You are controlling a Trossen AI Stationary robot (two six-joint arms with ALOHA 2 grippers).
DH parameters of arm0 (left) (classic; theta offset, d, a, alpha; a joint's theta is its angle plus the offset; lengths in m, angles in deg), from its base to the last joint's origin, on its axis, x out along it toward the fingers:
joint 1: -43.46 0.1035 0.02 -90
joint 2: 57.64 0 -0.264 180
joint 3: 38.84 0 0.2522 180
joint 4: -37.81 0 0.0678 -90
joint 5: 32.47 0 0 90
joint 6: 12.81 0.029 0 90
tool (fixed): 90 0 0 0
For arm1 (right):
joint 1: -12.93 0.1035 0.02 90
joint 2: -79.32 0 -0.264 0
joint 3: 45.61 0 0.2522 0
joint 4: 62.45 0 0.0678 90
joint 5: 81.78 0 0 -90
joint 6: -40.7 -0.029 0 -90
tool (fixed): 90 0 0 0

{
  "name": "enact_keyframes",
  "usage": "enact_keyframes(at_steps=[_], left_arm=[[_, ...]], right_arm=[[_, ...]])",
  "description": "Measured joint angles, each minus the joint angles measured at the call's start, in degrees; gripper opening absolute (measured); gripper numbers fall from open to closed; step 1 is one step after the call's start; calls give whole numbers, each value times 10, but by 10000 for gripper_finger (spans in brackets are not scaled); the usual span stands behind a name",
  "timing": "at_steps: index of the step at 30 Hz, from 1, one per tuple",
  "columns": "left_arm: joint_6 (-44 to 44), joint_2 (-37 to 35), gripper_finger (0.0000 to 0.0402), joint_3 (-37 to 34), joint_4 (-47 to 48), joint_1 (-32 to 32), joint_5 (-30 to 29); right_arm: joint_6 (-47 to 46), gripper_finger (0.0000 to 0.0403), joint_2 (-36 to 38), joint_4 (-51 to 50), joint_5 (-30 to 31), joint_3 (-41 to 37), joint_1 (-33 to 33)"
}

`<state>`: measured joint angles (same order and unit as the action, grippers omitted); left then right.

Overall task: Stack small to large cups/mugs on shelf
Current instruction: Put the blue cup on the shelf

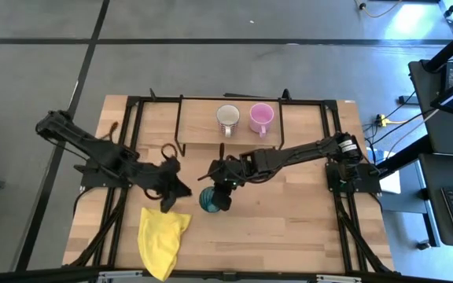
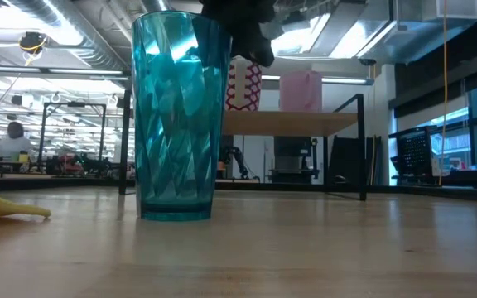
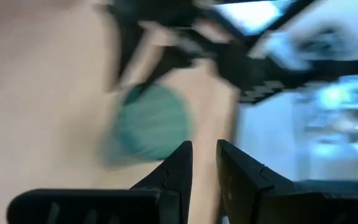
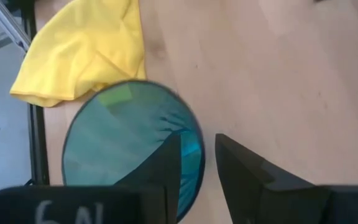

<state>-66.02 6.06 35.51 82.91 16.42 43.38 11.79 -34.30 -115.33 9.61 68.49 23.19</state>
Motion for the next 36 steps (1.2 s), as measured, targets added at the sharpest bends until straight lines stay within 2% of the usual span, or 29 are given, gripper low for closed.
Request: enact_keyframes(at_steps=[3, 5, 11, 14, 16, 20, 23, 26, 31, 36], left_arm=[[-39, 37, 66, 100, 197, 7, -35], [-64, 80, 66, 157, 300, 13, -36], [-74, 201, 66, 286, 363, 20, -38], [-94, 236, 66, 315, 411, 30, -42], [-119, 248, 66, 317, 438, 33, -37], [-170, 258, 66, 303, 445, 25, -24], [-188, 257, 66, 294, 408, 19, -26], [-198, 258, 66, 286, 380, 18, -31], [-199, 264, 66, 264, 330, 21, -38], [-207, 263, 67, 223, 285, 22, -37]], right_arm=[[10, 100, 0, -4, 0, 12, -7], [21, 100, 0, -15, 3, 26, -12], [58, 100, 0, -68, 44, 95, -17], [73, 100, 0, -108, 73, 140, -16], [82, 100, -1, -149, 117, 172, -12], [94, 100, -1, -243, 291, 251, 17], [102, 100, 0, -303, 367, 311, 43], [100, 100, 4, -320, 395, 348, 59], [98, 101, 52, -292, 410, 330, 93], [116, 101, 72, -271, 388, 329, 138]])
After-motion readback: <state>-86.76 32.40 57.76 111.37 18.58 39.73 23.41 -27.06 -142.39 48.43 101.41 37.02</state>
